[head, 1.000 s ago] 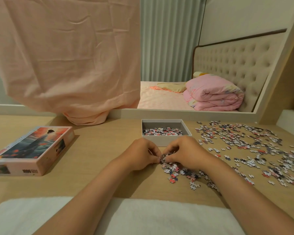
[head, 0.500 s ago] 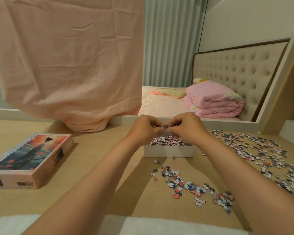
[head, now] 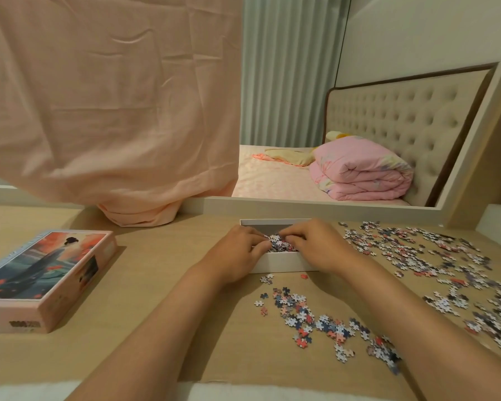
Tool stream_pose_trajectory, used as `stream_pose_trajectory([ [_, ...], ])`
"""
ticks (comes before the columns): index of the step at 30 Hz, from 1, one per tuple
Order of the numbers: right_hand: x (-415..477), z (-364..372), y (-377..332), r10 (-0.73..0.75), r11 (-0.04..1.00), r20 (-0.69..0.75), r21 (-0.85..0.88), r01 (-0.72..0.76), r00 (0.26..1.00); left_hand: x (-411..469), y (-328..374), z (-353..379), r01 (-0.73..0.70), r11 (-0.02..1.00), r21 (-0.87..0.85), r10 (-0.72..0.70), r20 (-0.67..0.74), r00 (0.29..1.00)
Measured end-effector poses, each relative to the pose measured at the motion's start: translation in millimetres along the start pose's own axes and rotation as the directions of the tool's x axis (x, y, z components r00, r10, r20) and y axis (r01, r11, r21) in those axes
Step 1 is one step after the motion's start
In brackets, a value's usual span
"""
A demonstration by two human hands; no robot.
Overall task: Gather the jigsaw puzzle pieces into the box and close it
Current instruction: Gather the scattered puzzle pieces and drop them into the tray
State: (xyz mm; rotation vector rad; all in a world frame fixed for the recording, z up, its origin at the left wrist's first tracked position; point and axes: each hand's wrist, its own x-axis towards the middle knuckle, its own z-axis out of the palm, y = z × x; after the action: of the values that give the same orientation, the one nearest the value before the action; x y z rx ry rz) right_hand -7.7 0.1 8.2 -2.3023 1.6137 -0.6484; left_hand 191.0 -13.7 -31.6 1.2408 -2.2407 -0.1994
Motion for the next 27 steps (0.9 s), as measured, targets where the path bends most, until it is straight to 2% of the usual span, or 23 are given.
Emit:
stream_pose_trajectory([
  [4, -12, 2, 0, -0.017, 0.997, 0.073, -0.074, 0.023, 0.997, -1, 0, 1, 0.001, 1.0, -0.012, -0.001, 0.017, 1.0],
  [6, -16, -3, 1, -0.014, 0.998, 0.039, -0.054, 0.016, 0.999, -2, 3, 1, 0.0, 0.999, 0.053, 0.001, -0.024, 1.0],
  [8, -21, -8, 2, -0.03, 0.999, -0.034, -0.013, 0.03, 0.999, -6, 13, -4, -0.027, 0.992, 0.123, 0.042, -0.125, 0.991],
  [10, -27, -12, 0, -0.054, 0.998, -0.096, 0.008, 0.055, 0.994, -11, 26, -12, -0.063, 0.989, 0.131, 0.09, -0.212, 0.973],
  [12, -35, -15, -4, -0.064, 0.998, -0.089, 0.02, 0.066, 0.994, -13, 38, -18, -0.082, 0.992, 0.099, 0.102, -0.22, 0.97],
  [14, -45, -15, -6, -0.049, 0.999, 0.02, 0.014, 0.048, 0.999, -18, 46, -18, -0.078, 0.995, 0.065, 0.085, -0.116, 0.99],
  [17, -56, -7, -6, -0.019, 0.99, 0.227, -0.133, 0.051, 0.974, -29, 50, -8, -0.065, 0.988, 0.14, 0.048, 0.127, 0.991],
  [21, -67, -1, -3, 0.034, 0.964, 0.339, -0.259, 0.058, 0.94, -44, 49, 6, -0.013, 0.989, 0.15, -0.027, 0.261, 0.965],
  [23, -71, -3, -4, 0.027, 0.978, 0.33, -0.202, 0.042, 0.944, -47, 54, 4, -0.002, 0.993, 0.121, -0.033, 0.29, 0.956],
  [26, -80, -17, -3, 0.013, 1.0, 0.279, 0.011, -0.017, 0.96, -51, 65, -5, 0.01, 0.998, 0.061, -0.029, 0.324, 0.946],
  [27, -83, -23, -3, 0.003, 0.999, 0.285, 0.031, -0.013, 0.959, -53, 67, -7, 0.022, 0.999, 0.043, -0.036, 0.341, 0.939],
])
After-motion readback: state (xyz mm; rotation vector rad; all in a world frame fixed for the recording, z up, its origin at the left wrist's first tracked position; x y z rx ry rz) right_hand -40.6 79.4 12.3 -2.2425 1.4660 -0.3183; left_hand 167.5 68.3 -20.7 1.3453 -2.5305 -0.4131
